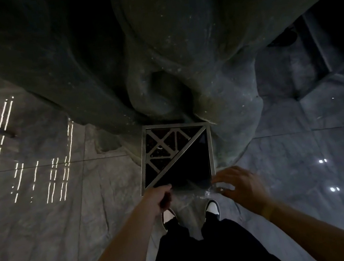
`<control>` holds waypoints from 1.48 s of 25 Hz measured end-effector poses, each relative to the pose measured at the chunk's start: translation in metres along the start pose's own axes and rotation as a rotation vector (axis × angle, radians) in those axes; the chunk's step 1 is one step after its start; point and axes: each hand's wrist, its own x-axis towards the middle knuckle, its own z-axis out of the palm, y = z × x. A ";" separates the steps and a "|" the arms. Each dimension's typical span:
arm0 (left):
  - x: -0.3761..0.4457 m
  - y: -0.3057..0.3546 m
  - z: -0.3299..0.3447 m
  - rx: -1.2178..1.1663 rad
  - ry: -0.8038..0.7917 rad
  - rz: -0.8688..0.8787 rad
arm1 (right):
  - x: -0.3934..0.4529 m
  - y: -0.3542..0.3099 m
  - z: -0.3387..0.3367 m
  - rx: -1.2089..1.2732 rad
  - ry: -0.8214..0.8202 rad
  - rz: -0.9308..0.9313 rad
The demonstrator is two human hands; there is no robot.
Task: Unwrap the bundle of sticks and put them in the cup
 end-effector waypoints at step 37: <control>0.008 -0.038 -0.008 1.196 0.162 0.855 | 0.037 0.013 0.060 -0.096 -0.330 0.318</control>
